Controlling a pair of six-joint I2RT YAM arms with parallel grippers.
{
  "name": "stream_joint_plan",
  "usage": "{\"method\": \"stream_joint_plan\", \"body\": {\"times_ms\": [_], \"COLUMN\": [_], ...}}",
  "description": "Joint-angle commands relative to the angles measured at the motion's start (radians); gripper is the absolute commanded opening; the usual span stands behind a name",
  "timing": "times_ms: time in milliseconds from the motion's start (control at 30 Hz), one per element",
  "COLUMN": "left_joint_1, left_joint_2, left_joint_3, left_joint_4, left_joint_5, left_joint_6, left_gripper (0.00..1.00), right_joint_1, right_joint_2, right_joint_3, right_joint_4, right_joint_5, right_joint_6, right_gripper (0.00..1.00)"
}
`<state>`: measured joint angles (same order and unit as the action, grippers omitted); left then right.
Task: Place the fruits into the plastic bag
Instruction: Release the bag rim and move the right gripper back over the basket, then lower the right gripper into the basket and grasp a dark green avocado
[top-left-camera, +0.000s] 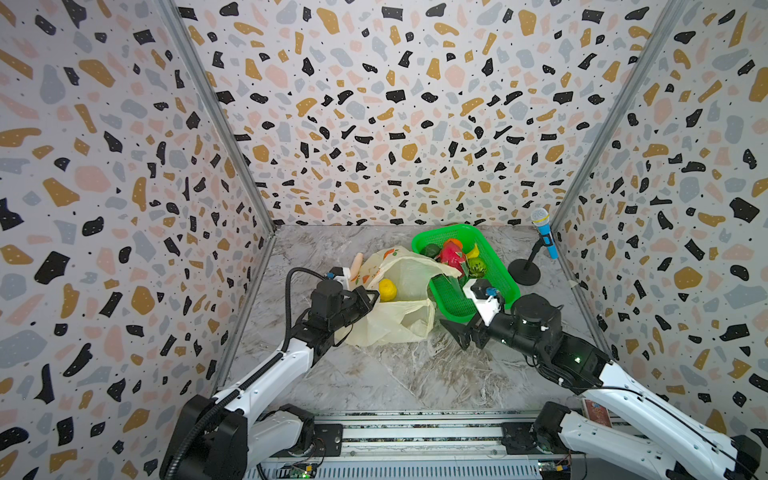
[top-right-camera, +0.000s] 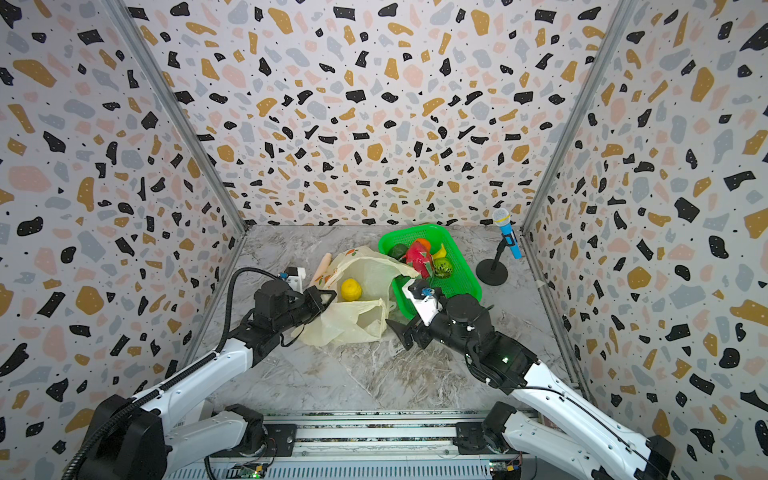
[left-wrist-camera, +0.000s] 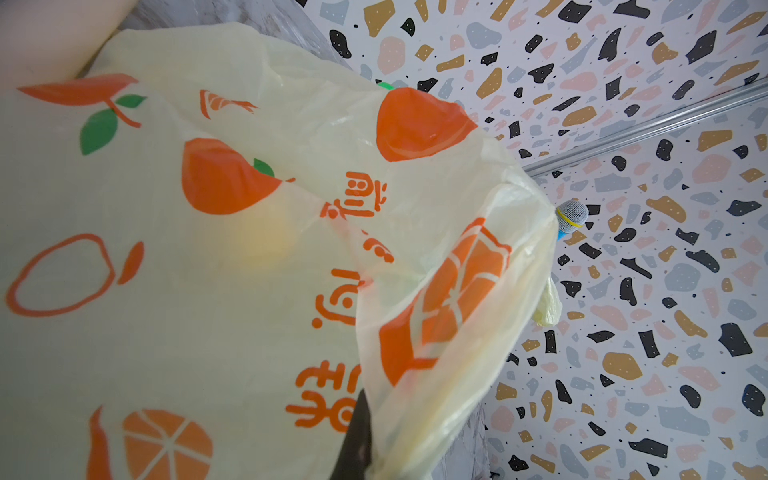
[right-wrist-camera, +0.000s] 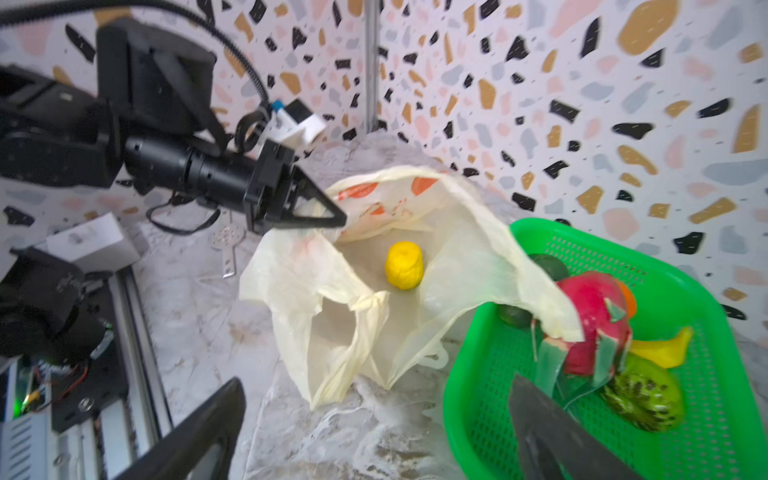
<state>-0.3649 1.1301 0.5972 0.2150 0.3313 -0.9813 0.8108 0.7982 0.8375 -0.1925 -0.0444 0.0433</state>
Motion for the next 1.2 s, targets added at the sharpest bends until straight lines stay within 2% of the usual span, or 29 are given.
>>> {"method": "stream_joint_plan", "body": {"times_ms": [0, 133, 333, 467, 567, 733, 833, 1167], "left_joint_1": [0.002, 0.003, 0.003, 0.003, 0.003, 0.003, 0.004, 0.004], "left_joint_2": [-0.007, -0.016, -0.015, -0.007, -0.010, -0.018, -0.013, -0.012], "left_joint_3": [0.020, 0.020, 0.021, 0.025, 0.029, 0.028, 0.024, 0.015], "left_joint_4": [0.015, 0.016, 0.019, 0.029, 0.029, 0.019, 0.023, 0.030], "left_joint_5": [0.008, 0.008, 0.005, 0.010, 0.011, 0.008, 0.005, -0.002], "left_joint_6": [0.022, 0.027, 0.031, 0.032, 0.034, 0.045, 0.045, 0.041], "left_gripper": [0.00, 0.00, 0.00, 0.00, 0.00, 0.00, 0.00, 0.00], "right_joint_1": [-0.068, -0.196, -0.315, -0.356, -0.409, -0.493, -0.512, -0.517], "right_joint_2": [0.001, 0.192, 0.598, 0.789, 0.870, 0.906, 0.928, 1.046], "right_joint_3": [0.026, 0.162, 0.446, 0.523, 0.511, 0.461, 0.430, 0.371], "right_joint_4": [0.059, -0.021, -0.308, -0.401, -0.410, -0.394, -0.385, -0.336], "right_joint_5": [0.066, 0.062, 0.269, 0.372, 0.363, 0.261, 0.201, 0.101], "right_joint_6": [0.077, 0.142, 0.232, 0.241, 0.279, 0.332, 0.339, 0.384], "right_gripper": [0.99, 0.99, 0.99, 0.99, 0.99, 0.99, 0.99, 0.99]}}
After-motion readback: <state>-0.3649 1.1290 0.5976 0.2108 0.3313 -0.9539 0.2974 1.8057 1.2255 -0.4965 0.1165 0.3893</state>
